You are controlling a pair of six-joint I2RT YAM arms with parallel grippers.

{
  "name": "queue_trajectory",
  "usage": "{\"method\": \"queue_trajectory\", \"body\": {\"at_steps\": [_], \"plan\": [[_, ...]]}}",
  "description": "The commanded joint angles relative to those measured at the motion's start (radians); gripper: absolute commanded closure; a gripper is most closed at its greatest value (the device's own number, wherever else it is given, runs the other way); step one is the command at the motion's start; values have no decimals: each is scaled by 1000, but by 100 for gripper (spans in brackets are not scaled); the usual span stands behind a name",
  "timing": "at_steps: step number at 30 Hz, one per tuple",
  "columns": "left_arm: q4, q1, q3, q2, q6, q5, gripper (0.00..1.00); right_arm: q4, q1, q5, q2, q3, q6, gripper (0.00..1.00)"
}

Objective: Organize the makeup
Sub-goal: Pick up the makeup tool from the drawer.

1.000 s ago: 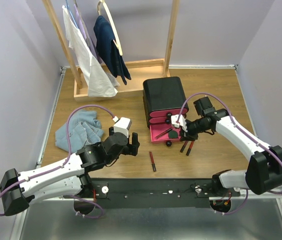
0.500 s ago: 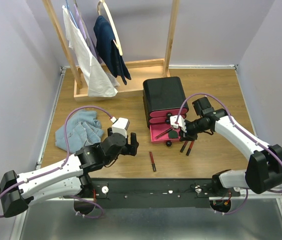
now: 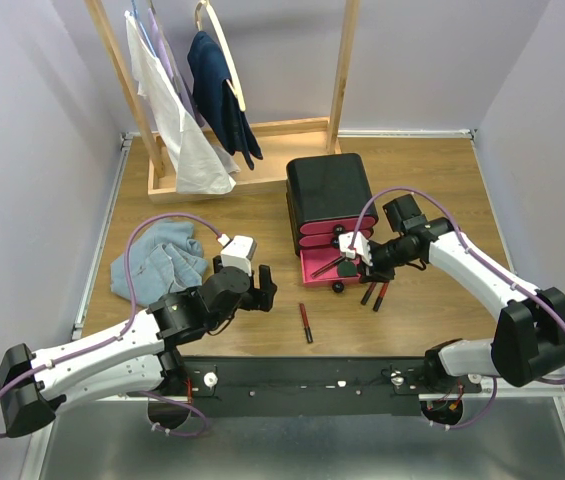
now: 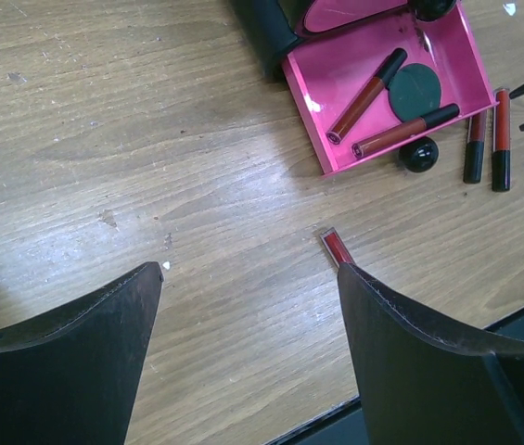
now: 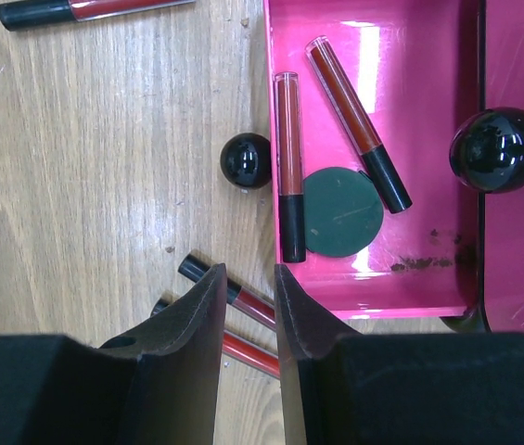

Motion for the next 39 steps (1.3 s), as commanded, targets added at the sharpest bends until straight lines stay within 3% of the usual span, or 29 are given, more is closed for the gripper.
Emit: {"method": "queue_trajectory", "body": {"at_steps": [1,39], "plan": [[16,3,-18,-18,-17,-13,14,7,13,18,11,36,-17,65],[17,11,-38,-47,-34,-17,14,16,42,47,36,31,-31,65]]}}
